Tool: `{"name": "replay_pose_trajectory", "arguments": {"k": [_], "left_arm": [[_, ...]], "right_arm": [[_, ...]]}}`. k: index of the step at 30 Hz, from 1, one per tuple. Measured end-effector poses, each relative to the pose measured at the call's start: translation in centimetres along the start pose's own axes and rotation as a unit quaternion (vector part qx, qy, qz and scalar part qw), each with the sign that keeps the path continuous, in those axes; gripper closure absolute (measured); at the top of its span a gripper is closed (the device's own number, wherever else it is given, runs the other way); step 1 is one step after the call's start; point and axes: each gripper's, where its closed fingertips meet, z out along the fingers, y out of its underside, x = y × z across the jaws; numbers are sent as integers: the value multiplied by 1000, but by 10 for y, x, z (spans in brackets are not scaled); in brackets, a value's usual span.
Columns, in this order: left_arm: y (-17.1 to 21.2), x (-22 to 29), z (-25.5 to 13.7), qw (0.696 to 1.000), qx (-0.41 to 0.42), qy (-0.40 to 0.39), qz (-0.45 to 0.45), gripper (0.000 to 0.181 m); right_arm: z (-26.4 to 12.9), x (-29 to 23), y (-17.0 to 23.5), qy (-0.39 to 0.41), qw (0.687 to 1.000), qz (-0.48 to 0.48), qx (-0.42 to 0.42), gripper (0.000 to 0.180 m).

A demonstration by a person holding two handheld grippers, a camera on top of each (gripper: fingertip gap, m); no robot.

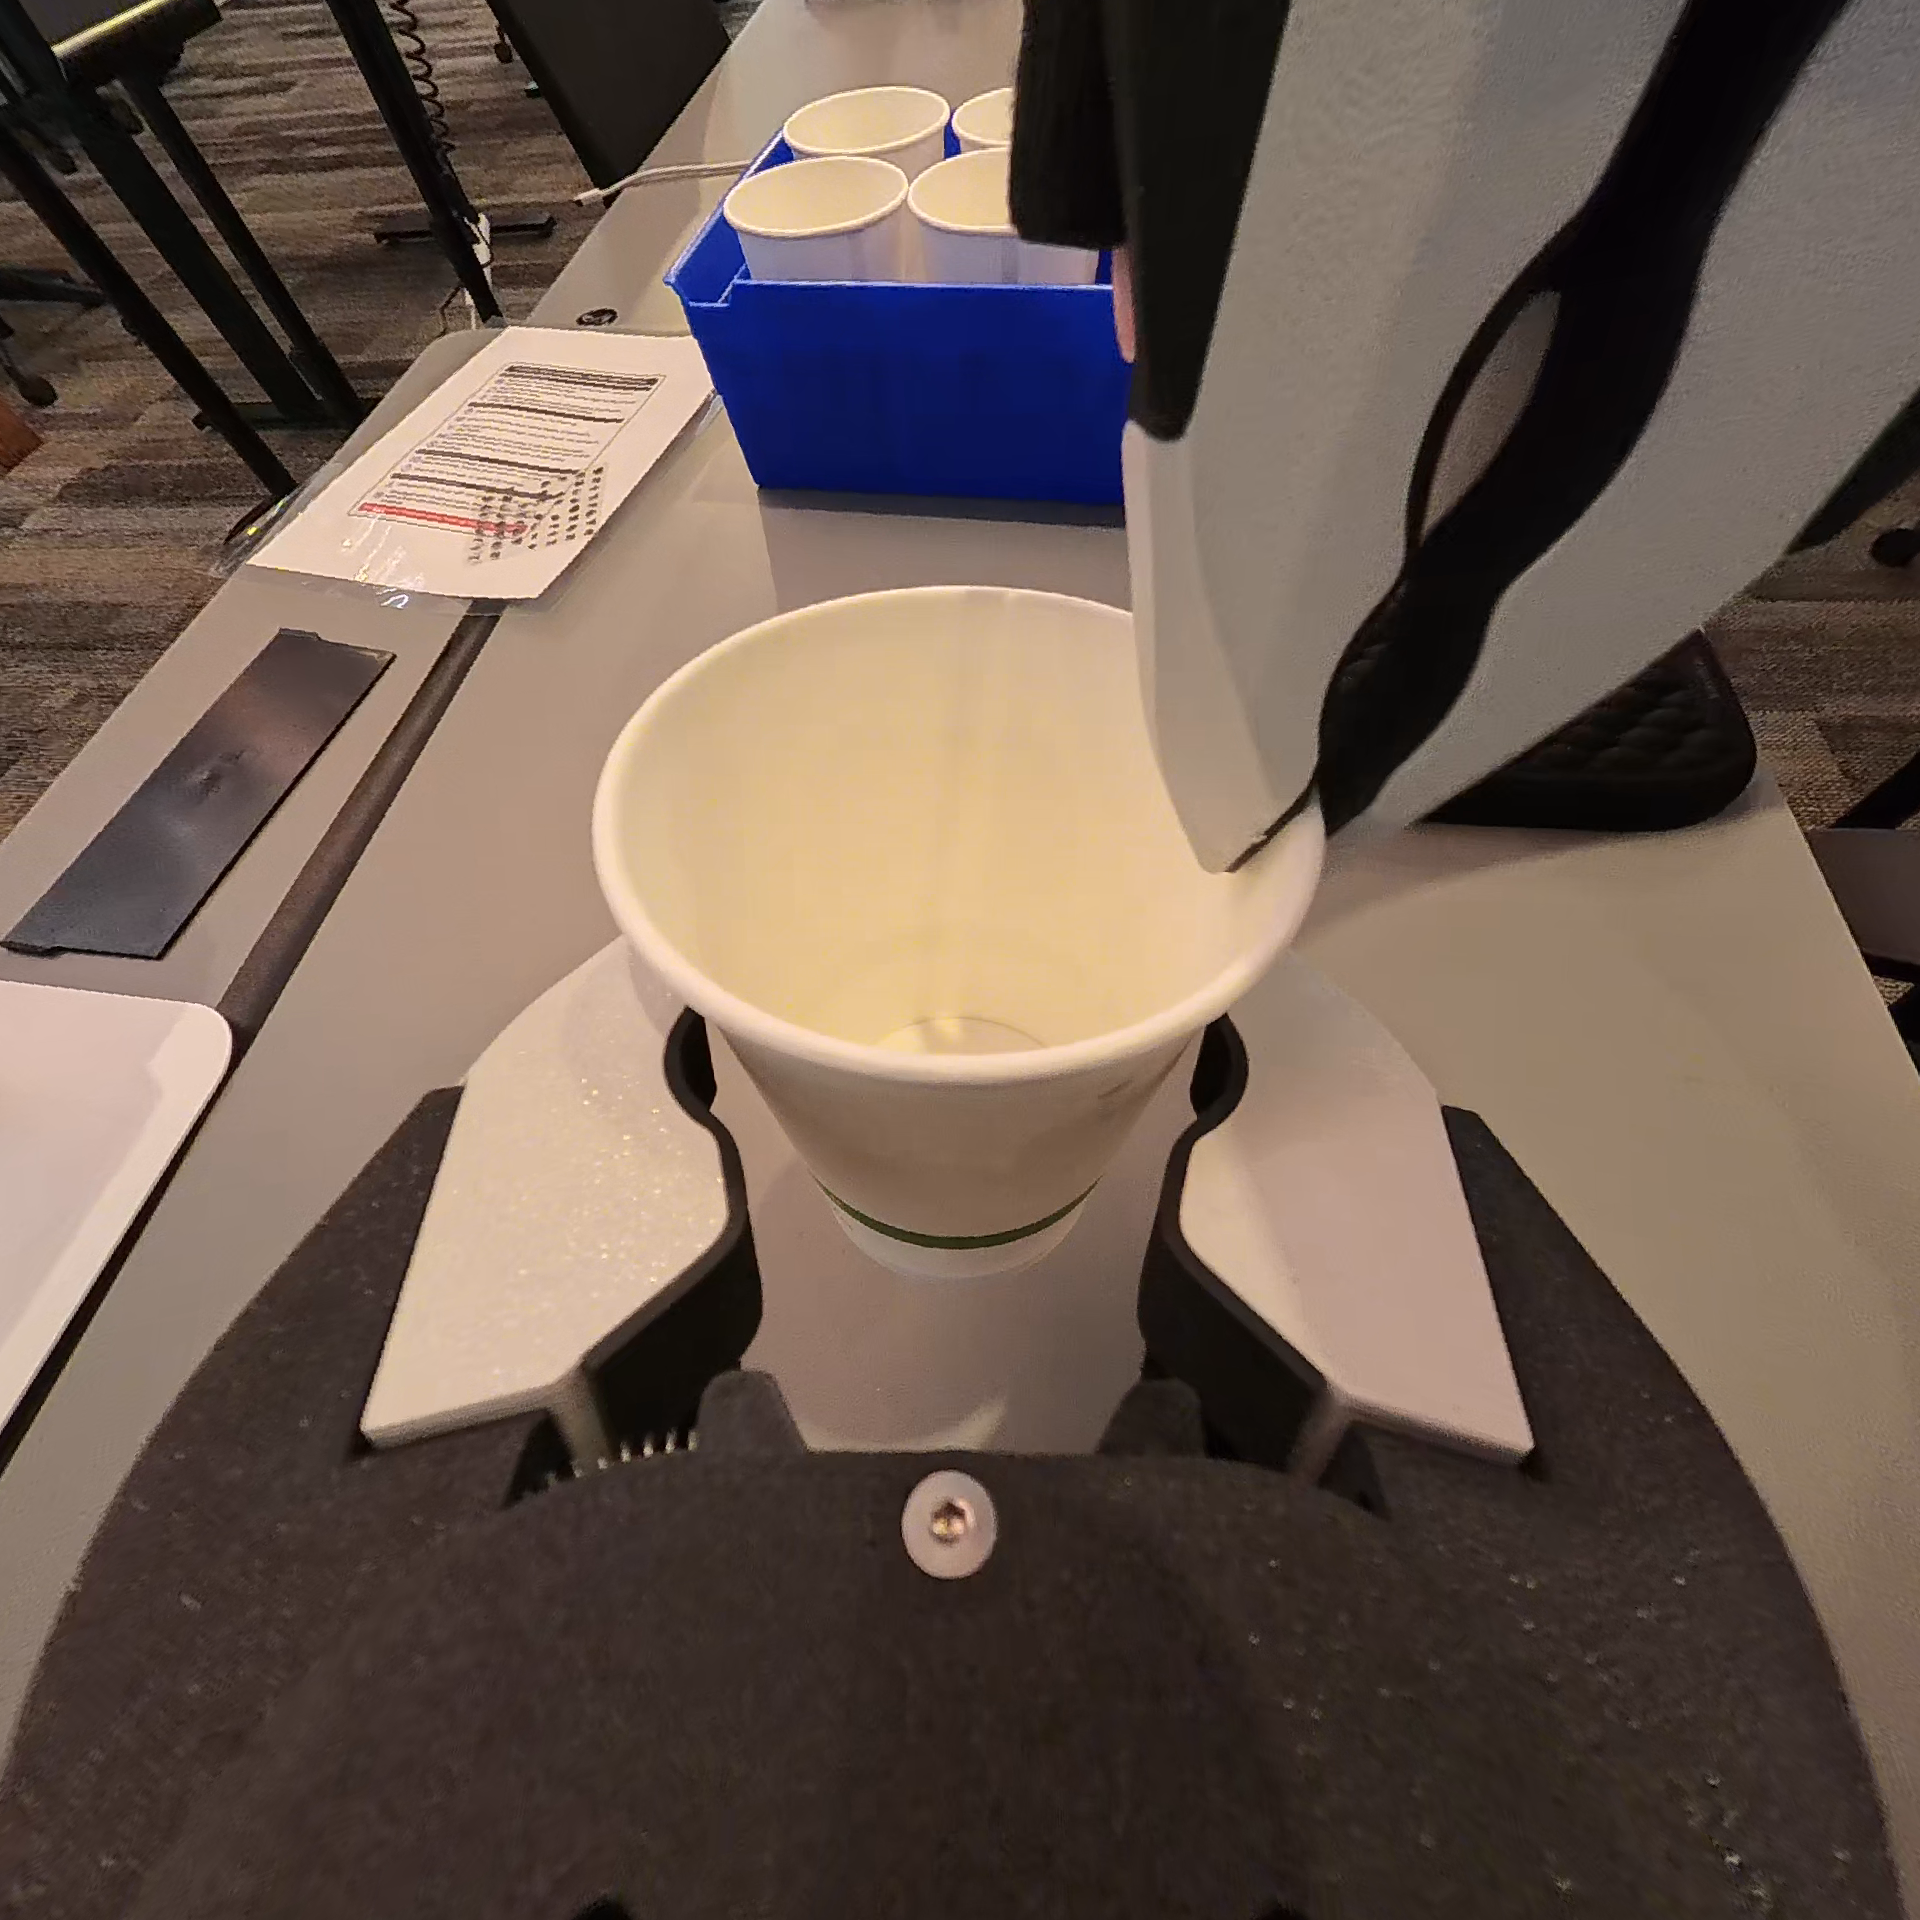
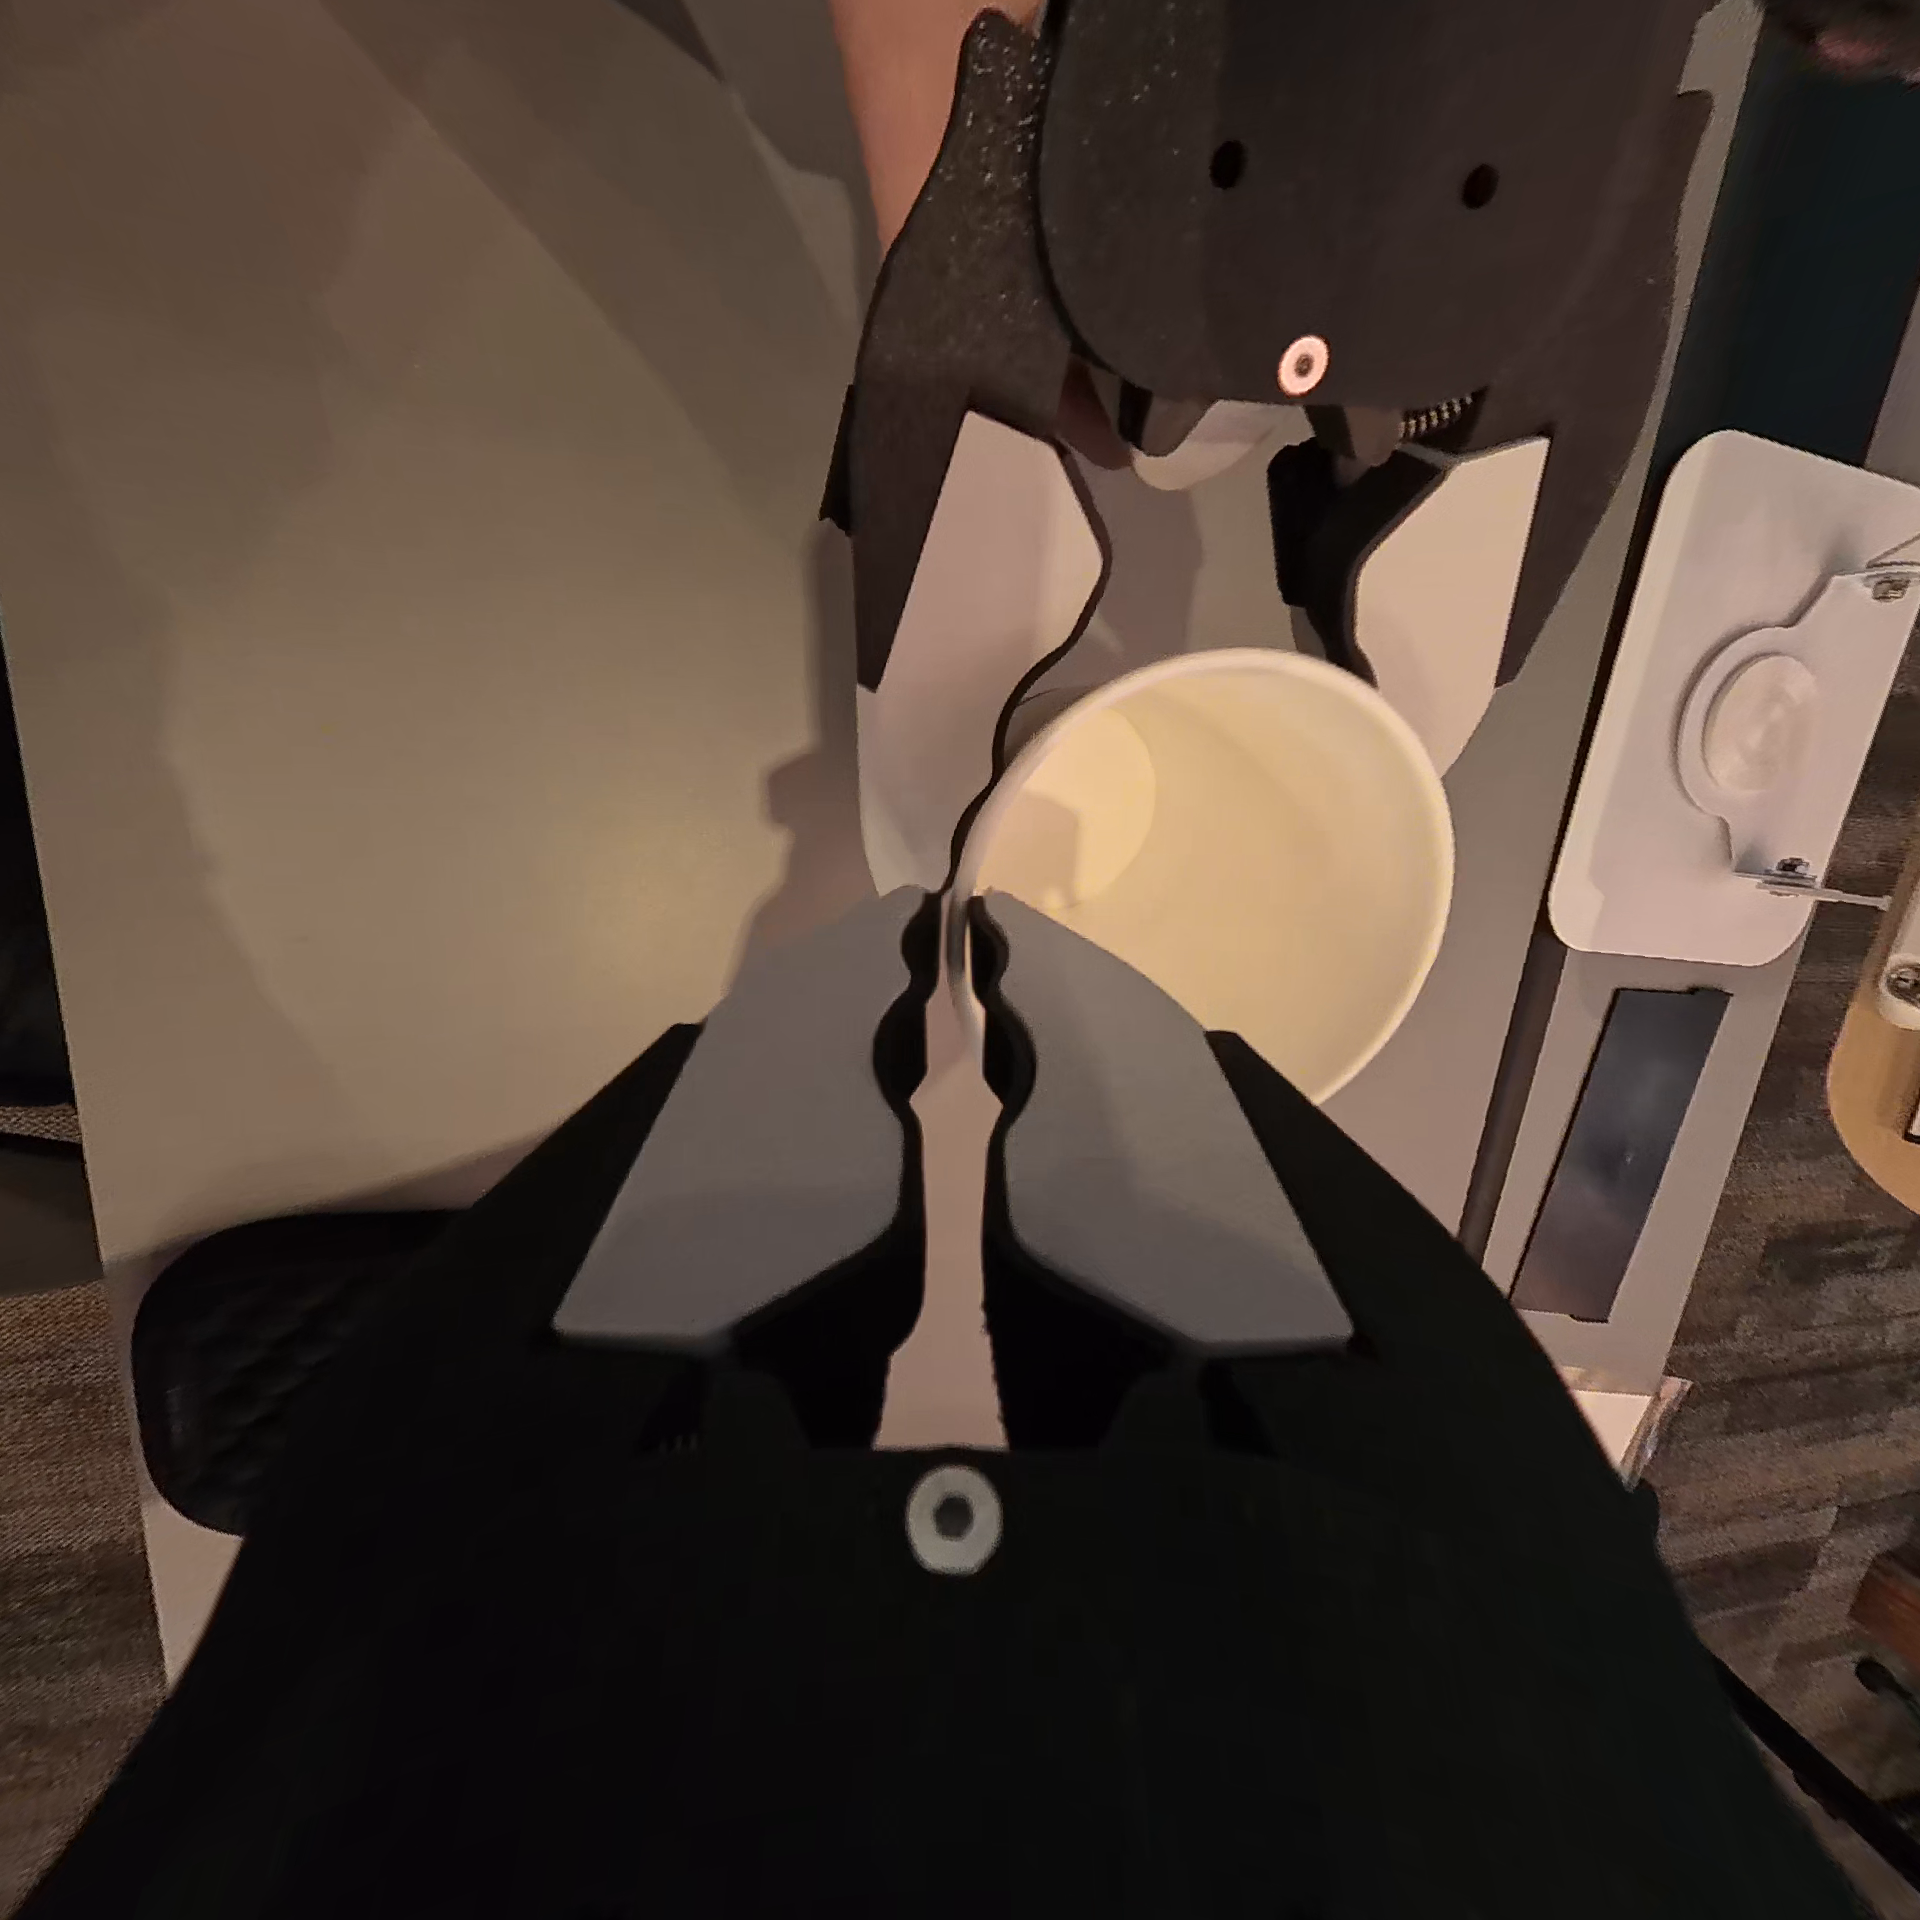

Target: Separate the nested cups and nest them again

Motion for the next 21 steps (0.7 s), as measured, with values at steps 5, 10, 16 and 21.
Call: {"name": "replay_pose_trajectory", "arguments": {"k": [5,10,16,21], "left_arm": [[0,2,1,1000,-1,3,2,89],[2,4,1,1000,-7,9,-7,89],[1,6,2,1000,-8,9,-2,87],[-2,7,2,1000,2,7,-3,82]], "right_arm": [[0,-2,0,-17,1000,15,5,177],[-1,-2,1,-23,999,24,4,177],[-7,-1,2,-25,999,34,1,177],[-21,2,7,-13,999,41,-10,177]]}}
